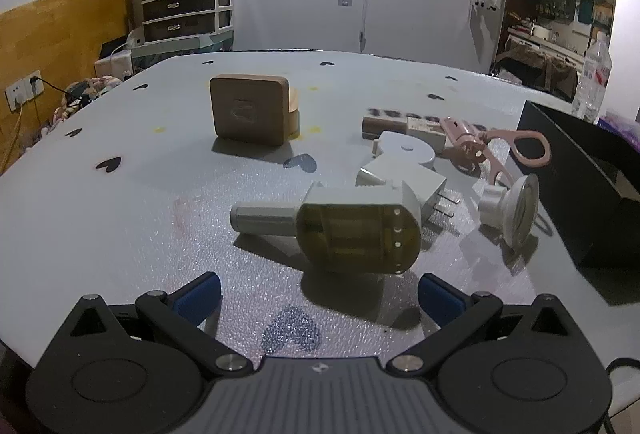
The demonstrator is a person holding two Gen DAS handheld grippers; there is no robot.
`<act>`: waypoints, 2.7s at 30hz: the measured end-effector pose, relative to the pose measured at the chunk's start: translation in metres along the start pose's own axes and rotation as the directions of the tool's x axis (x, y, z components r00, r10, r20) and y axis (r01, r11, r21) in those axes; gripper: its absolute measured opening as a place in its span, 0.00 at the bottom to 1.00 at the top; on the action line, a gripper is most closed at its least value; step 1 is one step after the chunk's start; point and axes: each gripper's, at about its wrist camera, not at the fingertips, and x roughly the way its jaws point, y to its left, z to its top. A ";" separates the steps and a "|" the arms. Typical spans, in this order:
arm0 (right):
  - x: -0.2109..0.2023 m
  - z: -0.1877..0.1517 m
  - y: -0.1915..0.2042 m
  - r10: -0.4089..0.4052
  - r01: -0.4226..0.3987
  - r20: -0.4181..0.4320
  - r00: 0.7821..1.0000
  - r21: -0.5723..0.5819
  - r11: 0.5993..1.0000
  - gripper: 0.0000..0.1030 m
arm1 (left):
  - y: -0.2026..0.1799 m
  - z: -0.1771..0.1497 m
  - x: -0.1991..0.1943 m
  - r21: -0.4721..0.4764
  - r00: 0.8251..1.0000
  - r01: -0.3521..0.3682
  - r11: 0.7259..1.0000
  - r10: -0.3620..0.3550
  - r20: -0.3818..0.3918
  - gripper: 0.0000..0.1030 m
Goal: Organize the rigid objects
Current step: 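Grasp the white-and-olive plug adapter with the left gripper while the right gripper clamps the black box wall, then carry the plug adapter into the black box and open the left gripper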
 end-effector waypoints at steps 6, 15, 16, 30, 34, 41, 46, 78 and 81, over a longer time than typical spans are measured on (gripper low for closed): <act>0.009 -0.003 0.004 0.015 -0.016 -0.028 0.999 -0.020 1.000 0.36 | -0.002 0.001 0.001 0.014 1.000 -0.016 1.000 0.016 -0.007 1.00; 0.009 -0.003 0.002 -0.015 0.014 -0.031 0.999 -0.034 0.999 0.21 | -0.008 0.013 0.000 -0.055 0.992 0.119 0.991 -0.117 0.040 0.97; 0.009 -0.002 0.001 -0.018 0.017 -0.032 0.999 -0.034 0.999 0.19 | -0.009 0.015 0.001 -0.061 0.992 0.118 0.991 -0.115 0.045 0.93; 0.008 -0.005 0.002 -0.061 0.060 -0.017 0.998 -0.068 0.996 0.06 | -0.005 0.021 -0.001 -0.102 0.996 0.062 0.993 -0.056 0.063 0.64; 0.007 -0.007 0.008 -0.070 0.068 -0.011 0.997 -0.100 0.993 0.05 | -0.014 0.028 -0.011 -0.055 0.991 0.063 0.996 -0.056 0.118 0.64; 0.008 -0.008 0.010 -0.052 0.051 -0.010 0.999 -0.121 0.991 0.04 | -0.044 0.060 -0.018 0.049 0.969 0.153 0.987 -0.159 0.189 0.64; 0.009 -0.007 0.009 -0.035 0.033 -0.011 0.999 -0.139 0.990 0.04 | -0.090 0.081 -0.017 0.163 0.929 0.297 0.941 -0.325 0.180 0.64; 0.012 -0.003 0.000 0.042 -0.047 -0.033 0.999 -0.160 0.986 0.05 | -0.275 0.153 0.138 -0.203 0.770 0.431 0.879 -0.476 -0.426 0.85; 0.013 -0.003 0.000 0.042 -0.046 -0.032 0.999 -0.161 0.986 0.05 | -0.272 0.150 0.139 -0.217 0.764 0.429 0.877 -0.480 -0.432 0.85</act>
